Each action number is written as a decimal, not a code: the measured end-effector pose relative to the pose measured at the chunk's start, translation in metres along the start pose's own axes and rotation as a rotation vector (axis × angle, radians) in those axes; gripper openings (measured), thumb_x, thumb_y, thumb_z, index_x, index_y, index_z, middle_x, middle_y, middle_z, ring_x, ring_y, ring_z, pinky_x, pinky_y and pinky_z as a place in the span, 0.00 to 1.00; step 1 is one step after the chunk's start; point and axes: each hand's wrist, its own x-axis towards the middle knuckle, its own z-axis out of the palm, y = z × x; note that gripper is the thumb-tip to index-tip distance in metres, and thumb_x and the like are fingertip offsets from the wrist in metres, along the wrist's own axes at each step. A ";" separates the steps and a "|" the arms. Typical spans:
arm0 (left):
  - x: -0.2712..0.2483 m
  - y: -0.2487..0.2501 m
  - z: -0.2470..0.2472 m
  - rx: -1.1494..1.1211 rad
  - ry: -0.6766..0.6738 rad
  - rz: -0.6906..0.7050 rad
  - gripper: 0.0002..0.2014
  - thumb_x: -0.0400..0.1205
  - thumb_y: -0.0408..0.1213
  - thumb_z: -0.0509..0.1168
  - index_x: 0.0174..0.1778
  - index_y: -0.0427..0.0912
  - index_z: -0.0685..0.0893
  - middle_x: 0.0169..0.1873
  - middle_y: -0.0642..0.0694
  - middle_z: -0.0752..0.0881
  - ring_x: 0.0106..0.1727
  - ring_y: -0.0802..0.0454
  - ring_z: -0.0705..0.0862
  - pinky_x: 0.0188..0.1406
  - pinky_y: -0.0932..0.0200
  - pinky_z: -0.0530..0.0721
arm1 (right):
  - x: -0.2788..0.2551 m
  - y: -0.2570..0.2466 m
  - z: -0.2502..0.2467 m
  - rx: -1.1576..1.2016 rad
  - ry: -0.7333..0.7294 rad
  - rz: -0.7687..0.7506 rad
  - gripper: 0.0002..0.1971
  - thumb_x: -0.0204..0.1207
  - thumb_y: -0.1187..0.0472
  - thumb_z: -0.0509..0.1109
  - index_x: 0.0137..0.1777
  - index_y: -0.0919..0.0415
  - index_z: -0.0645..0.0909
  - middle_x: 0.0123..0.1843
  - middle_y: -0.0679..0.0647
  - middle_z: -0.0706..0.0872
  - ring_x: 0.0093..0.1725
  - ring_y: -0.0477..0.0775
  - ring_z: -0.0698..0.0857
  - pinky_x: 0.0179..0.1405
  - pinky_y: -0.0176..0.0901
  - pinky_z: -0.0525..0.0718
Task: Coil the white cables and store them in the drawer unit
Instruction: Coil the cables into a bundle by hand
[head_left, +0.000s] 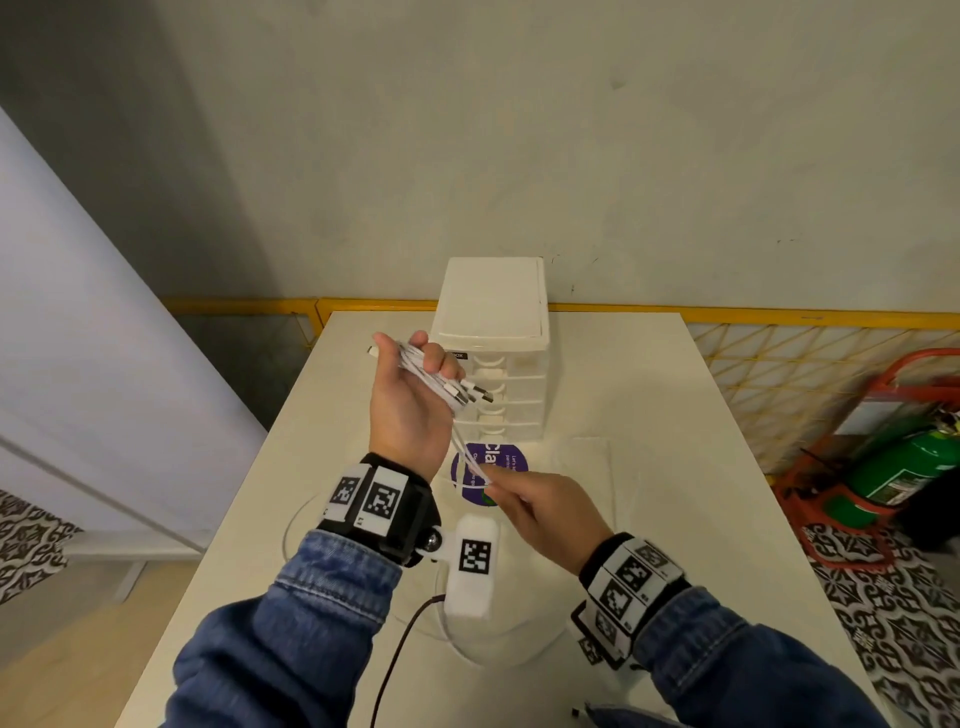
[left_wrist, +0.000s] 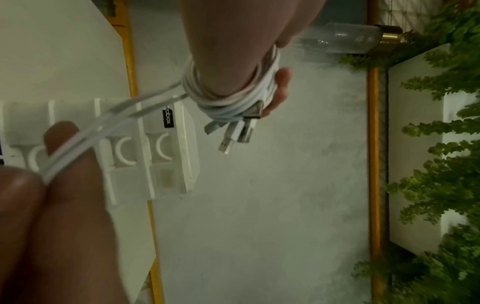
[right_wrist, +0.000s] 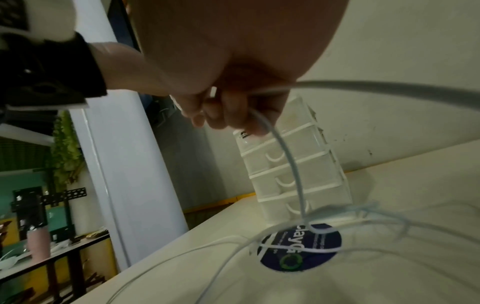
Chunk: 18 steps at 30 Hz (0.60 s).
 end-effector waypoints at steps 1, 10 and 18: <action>0.000 -0.001 -0.001 0.048 -0.001 0.013 0.21 0.86 0.55 0.46 0.41 0.44 0.75 0.24 0.51 0.72 0.26 0.54 0.73 0.36 0.61 0.73 | 0.002 -0.003 -0.004 0.000 0.023 -0.026 0.19 0.79 0.46 0.53 0.64 0.45 0.79 0.43 0.49 0.91 0.40 0.51 0.86 0.38 0.45 0.84; 0.000 -0.014 -0.018 0.866 -0.166 0.024 0.17 0.86 0.52 0.49 0.47 0.44 0.76 0.28 0.49 0.77 0.31 0.51 0.74 0.34 0.56 0.72 | 0.020 -0.017 -0.048 -0.087 0.132 -0.183 0.11 0.78 0.53 0.62 0.53 0.50 0.86 0.39 0.46 0.88 0.37 0.44 0.79 0.37 0.25 0.70; -0.012 -0.026 -0.008 1.412 -0.375 -0.311 0.18 0.83 0.40 0.57 0.30 0.33 0.75 0.24 0.40 0.76 0.28 0.49 0.74 0.31 0.60 0.75 | 0.032 -0.015 -0.069 -0.196 -0.014 -0.147 0.07 0.75 0.49 0.59 0.45 0.50 0.74 0.37 0.47 0.87 0.35 0.52 0.82 0.32 0.41 0.73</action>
